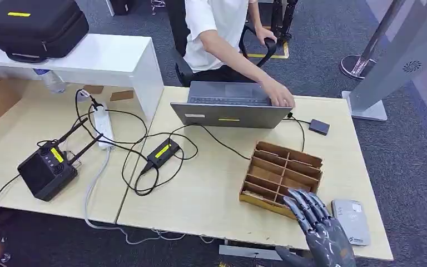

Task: Pass the card to the sensor for recognition and then transmit it.

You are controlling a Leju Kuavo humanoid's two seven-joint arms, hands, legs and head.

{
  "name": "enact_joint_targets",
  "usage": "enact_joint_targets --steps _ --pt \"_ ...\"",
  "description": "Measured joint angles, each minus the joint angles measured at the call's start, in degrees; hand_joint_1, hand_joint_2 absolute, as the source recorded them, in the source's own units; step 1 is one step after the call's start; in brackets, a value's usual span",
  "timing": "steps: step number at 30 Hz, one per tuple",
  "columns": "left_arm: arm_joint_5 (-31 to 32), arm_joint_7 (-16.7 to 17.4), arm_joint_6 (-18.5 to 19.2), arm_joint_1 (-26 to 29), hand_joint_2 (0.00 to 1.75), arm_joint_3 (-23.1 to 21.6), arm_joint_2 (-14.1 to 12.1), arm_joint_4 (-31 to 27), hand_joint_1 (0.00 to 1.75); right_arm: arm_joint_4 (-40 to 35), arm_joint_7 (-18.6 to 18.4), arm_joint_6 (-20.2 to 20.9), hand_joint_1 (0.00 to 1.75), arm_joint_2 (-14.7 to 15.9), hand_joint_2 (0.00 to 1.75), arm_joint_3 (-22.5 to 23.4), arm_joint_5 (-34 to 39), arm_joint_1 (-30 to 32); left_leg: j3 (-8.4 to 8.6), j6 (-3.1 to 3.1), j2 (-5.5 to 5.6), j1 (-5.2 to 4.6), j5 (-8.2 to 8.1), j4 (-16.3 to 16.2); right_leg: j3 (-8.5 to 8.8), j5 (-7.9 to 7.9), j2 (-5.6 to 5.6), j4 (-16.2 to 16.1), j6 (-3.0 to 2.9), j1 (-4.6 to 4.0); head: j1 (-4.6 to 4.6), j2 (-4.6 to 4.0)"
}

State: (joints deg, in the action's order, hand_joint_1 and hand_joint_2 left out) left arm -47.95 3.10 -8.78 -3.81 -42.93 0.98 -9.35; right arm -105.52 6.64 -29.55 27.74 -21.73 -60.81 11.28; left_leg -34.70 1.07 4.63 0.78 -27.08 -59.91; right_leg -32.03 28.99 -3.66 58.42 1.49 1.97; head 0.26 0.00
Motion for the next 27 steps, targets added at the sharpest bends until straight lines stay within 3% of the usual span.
enact_joint_targets --steps 7,21,27 --pt "0.11 1.40 0.44 -0.18 1.75 -0.02 0.02 0.00 0.00 5.68 -5.43 0.85 0.00 -0.02 1.75 -4.41 -5.05 -1.78 0.00 0.00 0.00 0.01 0.00 0.00 -0.01 0.00 0.00 0.00 0.00 -0.01 0.00 0.00" --pt "0.20 2.18 0.72 -0.34 1.75 -0.04 0.02 0.00 0.00 9.94 -7.08 0.76 0.00 -0.74 1.75 -6.73 -6.42 -3.90 0.00 0.00 0.00 0.00 0.00 0.00 0.01 0.00 0.00 0.00 0.00 0.00 -0.02 0.00" --pt "0.37 2.38 0.98 -0.44 1.75 -0.33 0.02 0.00 0.00 13.05 -6.14 -7.00 0.00 -4.57 1.75 -7.01 -8.63 -5.09 0.02 0.00 0.00 0.01 0.00 0.00 0.01 0.00 0.00 0.02 0.00 -0.01 -0.02 0.00"
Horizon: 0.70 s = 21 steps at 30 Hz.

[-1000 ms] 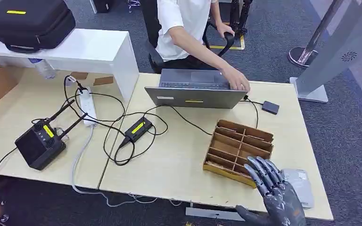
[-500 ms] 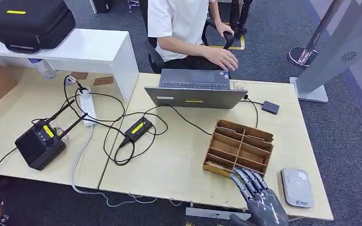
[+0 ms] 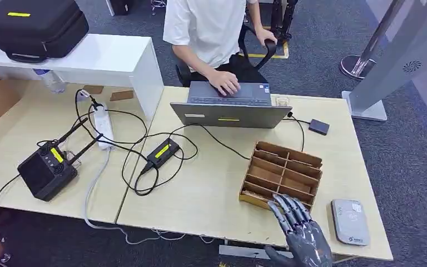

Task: Pass the card to the sensor for recognition and then transmit it.

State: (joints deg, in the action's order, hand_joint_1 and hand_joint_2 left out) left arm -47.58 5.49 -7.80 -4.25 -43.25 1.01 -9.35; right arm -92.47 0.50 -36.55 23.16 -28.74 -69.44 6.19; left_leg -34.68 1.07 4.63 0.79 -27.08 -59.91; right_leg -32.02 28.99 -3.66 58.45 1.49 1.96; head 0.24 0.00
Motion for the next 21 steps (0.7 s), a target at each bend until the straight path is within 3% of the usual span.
enact_joint_targets --steps 3,8,21 --pt "-0.02 0.15 0.11 -0.06 1.75 -0.26 -0.02 0.00 0.00 1.27 1.39 -2.49 0.00 -2.58 1.75 0.24 -0.54 -0.46 0.00 0.00 0.00 0.00 0.00 0.00 0.00 0.00 0.00 0.01 0.00 0.00 0.00 0.00" --pt "-0.09 0.33 0.13 -0.13 1.75 -0.37 -0.02 0.00 0.00 1.97 2.71 -2.88 0.00 -5.48 1.75 1.42 -0.57 -0.64 -0.01 0.00 0.00 -0.01 0.00 0.00 0.01 0.00 0.00 0.00 0.00 0.01 0.02 0.00" --pt "-0.09 0.33 0.13 -0.16 1.75 -0.70 -0.04 0.00 0.00 2.77 2.80 -2.90 0.00 -7.23 1.75 2.14 -0.57 -0.74 0.01 0.00 0.00 -0.01 0.00 0.00 0.01 0.00 0.00 0.00 0.00 0.01 0.00 0.00"
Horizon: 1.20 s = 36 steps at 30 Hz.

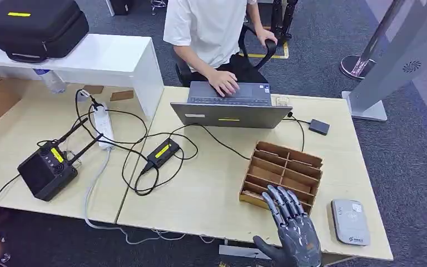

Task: Pass the card to the sensor for recognition and then transmit it.

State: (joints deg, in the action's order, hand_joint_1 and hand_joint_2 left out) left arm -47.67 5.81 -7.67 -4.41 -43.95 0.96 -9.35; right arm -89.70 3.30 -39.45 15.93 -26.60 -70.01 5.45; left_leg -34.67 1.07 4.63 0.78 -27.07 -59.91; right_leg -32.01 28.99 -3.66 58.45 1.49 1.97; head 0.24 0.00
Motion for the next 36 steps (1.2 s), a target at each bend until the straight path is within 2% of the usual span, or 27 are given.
enact_joint_targets --steps 3,5,8,17,24,36 --pt "-0.02 0.00 0.02 -0.01 1.75 -0.07 0.00 0.00 0.00 0.07 0.31 -0.02 0.00 -0.15 1.75 0.04 0.00 0.00 0.00 0.00 0.00 0.00 0.00 0.00 0.00 0.00 0.00 0.00 0.00 0.00 0.02 0.00" --pt "-0.09 0.00 0.02 -0.01 1.75 -0.17 0.00 0.00 0.00 0.00 2.54 -0.02 0.00 -0.92 1.75 1.04 0.07 0.21 0.00 0.00 0.00 0.00 0.00 0.00 0.00 0.00 0.00 0.00 0.00 0.00 0.02 -0.02" --pt "-0.15 0.09 0.04 -0.07 1.75 -0.50 0.00 0.00 0.00 0.00 3.85 -0.11 0.00 -1.95 1.75 2.80 -0.13 0.40 0.00 0.00 0.00 0.00 0.00 0.00 0.00 0.00 0.00 0.00 0.00 0.00 0.02 0.00" --pt "-0.24 0.17 0.35 -0.18 1.75 -1.11 -0.13 0.00 0.00 2.08 10.03 -0.13 0.00 -7.35 1.75 12.18 -0.61 0.62 0.00 0.00 0.00 0.00 0.00 0.00 0.01 0.00 0.00 0.00 0.00 0.00 0.02 0.00" --pt "-0.26 0.18 0.37 -0.26 1.75 -1.51 -0.15 0.00 0.00 3.50 10.36 -0.13 0.00 -9.13 1.75 15.30 -1.03 0.66 0.00 0.00 0.00 0.00 0.00 0.00 0.00 0.00 0.00 0.00 0.00 0.01 0.00 0.00" --pt "-0.26 0.20 0.39 -0.28 1.75 -1.60 -0.15 0.00 0.00 4.26 9.96 -0.13 0.00 -9.84 1.75 16.00 -1.25 0.68 0.01 0.00 0.00 0.00 0.00 0.00 0.00 0.00 0.00 0.00 0.00 0.00 0.02 0.00"
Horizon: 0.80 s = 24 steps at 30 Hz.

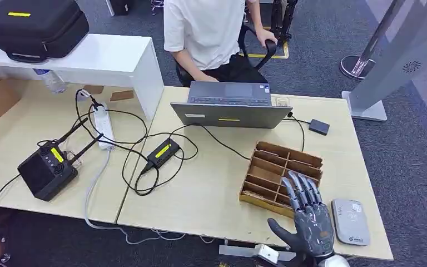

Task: Pass the card to the sensor for recognition and then transmit it.

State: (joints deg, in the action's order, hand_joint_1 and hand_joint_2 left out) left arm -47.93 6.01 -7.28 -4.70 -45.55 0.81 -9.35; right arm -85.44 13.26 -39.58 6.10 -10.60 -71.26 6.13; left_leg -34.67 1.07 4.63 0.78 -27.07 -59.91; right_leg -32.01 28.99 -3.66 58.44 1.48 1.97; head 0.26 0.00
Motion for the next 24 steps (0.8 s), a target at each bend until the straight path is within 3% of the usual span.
enact_joint_targets --steps 2,6,11,24 --pt "0.00 0.20 0.02 -0.06 1.75 -0.09 0.00 0.00 0.00 0.79 -2.93 -0.02 0.00 0.00 1.75 1.03 -1.20 0.00 0.00 0.00 0.02 0.00 0.00 0.00 0.01 0.00 0.01 -0.01 0.00 0.00 -0.02 -0.02" --pt "-0.31 0.42 0.04 -0.16 1.75 -0.48 -0.04 0.00 0.00 3.37 2.81 -0.02 0.00 -1.01 1.75 7.64 -1.38 -0.02 -0.01 0.00 0.03 -0.03 0.00 0.00 0.02 0.00 0.03 -0.01 0.00 0.03 0.00 0.00" --pt "-0.70 0.46 0.04 -0.20 1.75 -0.70 -0.15 0.00 0.00 5.18 4.33 -0.02 0.00 -2.27 1.75 13.66 -2.18 0.14 -0.01 0.00 0.02 -0.04 0.00 0.00 0.01 0.00 0.03 -0.01 0.00 0.04 0.00 0.00" --pt "-1.20 0.48 0.02 -0.21 1.75 -0.79 -0.20 0.00 0.00 7.28 4.44 -0.02 0.00 -3.37 1.75 17.96 -2.12 0.62 -0.01 0.00 0.02 -0.03 0.00 0.00 0.00 0.00 0.02 -0.01 0.00 0.03 0.00 0.00"
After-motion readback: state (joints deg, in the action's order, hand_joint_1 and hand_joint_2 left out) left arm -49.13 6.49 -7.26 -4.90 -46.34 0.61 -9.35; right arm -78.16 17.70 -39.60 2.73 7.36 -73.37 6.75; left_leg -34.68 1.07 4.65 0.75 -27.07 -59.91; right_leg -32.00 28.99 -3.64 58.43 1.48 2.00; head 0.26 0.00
